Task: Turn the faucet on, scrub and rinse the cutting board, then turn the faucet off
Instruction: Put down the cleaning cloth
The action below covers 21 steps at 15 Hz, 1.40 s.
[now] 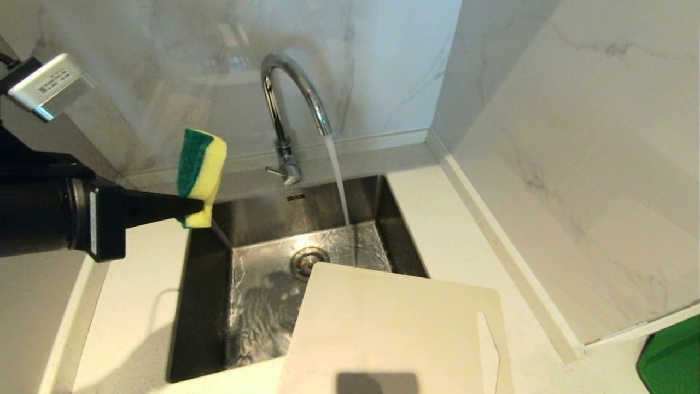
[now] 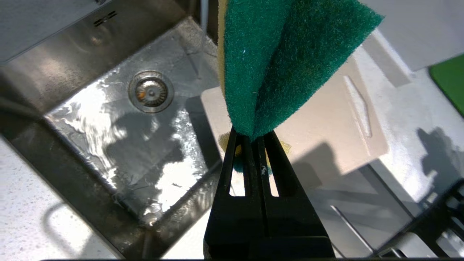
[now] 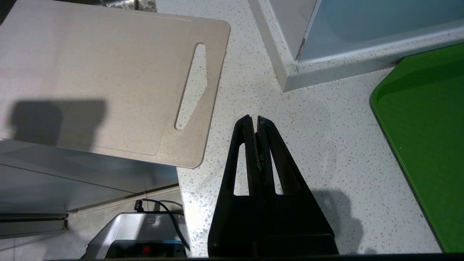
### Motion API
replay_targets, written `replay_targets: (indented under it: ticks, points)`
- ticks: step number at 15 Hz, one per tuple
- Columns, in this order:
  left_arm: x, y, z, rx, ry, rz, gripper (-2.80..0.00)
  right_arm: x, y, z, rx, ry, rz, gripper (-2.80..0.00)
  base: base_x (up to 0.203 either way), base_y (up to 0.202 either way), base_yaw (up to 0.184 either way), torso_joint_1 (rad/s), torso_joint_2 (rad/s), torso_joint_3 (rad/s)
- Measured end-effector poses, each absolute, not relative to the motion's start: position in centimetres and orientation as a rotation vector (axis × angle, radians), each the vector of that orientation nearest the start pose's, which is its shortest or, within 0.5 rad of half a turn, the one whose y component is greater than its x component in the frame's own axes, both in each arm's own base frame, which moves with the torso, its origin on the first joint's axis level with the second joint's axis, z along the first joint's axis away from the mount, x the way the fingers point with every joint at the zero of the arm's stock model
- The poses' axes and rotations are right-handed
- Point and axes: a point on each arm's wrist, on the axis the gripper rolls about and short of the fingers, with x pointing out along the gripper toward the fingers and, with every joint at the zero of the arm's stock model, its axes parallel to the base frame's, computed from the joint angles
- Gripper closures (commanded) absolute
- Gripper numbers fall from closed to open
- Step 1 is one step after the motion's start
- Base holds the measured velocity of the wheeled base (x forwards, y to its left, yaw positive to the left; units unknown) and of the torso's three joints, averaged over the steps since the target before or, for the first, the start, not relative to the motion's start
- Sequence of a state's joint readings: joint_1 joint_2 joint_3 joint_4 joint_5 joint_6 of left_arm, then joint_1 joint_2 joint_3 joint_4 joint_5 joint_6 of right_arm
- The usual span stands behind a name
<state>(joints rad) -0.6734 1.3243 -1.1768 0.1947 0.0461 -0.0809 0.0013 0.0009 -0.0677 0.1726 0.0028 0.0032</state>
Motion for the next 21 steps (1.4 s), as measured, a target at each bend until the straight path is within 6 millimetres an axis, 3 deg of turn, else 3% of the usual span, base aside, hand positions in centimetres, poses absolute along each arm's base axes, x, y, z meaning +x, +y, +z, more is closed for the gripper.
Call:
replay_targets:
  ticks: [7,11,14,17,21]
  points:
    - [18.3,-14.5,30.5,0.057,0.373,-0.585,0.00,-2.9,0.0,7.6,0.003,0.106,0.004,0.00,0.000,0.000,0.000,0.000,0.00,0.000]
    - [20.0,-14.2,28.5,0.114,0.486,-0.451,0.00,-2.9,0.0,7.6,0.003,0.105,0.004,0.00,0.000,0.000,0.000,0.000,0.00,0.000]
    - [22.5,-12.4,25.3,0.191,0.703,-0.203,0.00,-2.9,0.0,7.6,0.003,0.106,0.004,0.00,0.000,0.000,0.000,0.000,0.00,0.000]
    - [25.8,-10.0,23.4,0.118,0.814,-0.021,0.00,-2.9,0.0,7.6,0.003,0.106,0.004,0.00,0.000,0.000,0.000,0.000,0.00,0.000]
    - [29.0,-4.6,21.6,-0.002,0.905,0.143,0.00,-2.9,0.0,7.6,0.003,0.105,0.004,0.00,0.000,0.000,0.000,0.000,0.00,0.000]
